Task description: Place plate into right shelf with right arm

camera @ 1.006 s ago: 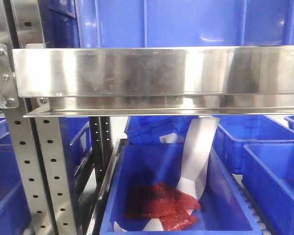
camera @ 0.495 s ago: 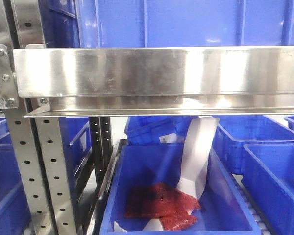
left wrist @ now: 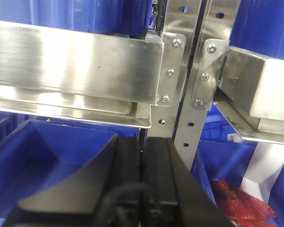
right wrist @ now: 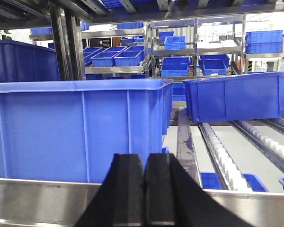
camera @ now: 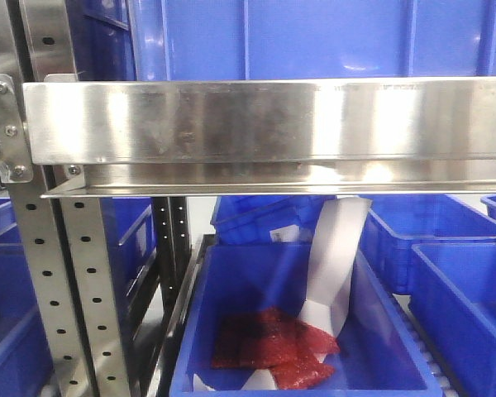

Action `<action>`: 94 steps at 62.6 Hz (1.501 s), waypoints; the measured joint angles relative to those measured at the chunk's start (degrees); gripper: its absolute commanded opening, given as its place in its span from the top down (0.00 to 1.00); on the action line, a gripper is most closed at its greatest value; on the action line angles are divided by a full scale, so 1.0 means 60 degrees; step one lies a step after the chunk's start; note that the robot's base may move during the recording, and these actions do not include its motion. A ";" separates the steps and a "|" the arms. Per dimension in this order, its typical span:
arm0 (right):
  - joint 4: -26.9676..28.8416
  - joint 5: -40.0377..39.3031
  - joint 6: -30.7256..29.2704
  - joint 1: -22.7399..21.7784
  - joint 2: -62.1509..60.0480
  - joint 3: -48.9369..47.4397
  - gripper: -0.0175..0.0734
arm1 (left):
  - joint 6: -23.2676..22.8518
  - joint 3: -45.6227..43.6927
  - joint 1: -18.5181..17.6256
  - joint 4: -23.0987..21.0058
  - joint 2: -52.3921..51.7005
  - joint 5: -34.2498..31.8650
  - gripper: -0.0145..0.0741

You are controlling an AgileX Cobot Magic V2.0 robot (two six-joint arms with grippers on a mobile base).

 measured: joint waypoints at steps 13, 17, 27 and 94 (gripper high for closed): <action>0.0000 0.0000 0.0000 0.0000 0.0000 0.0014 0.75 | 0.0000 0.0000 0.0000 0.0000 0.0000 0.0000 0.98; -0.0020 -0.0069 0.0000 0.0000 0.0000 0.0133 0.75 | 0.0000 0.0000 0.0000 0.0000 0.0000 0.0000 0.98; -0.0970 -0.0111 0.0000 -0.0119 -0.0294 0.0863 0.75 | 0.0000 0.0000 0.0000 0.0000 0.0000 0.0000 0.98; -0.0873 -0.1570 0.0069 -0.0885 -0.0818 0.3666 0.75 | 0.0000 0.0000 0.0000 0.0000 0.0000 0.0000 0.98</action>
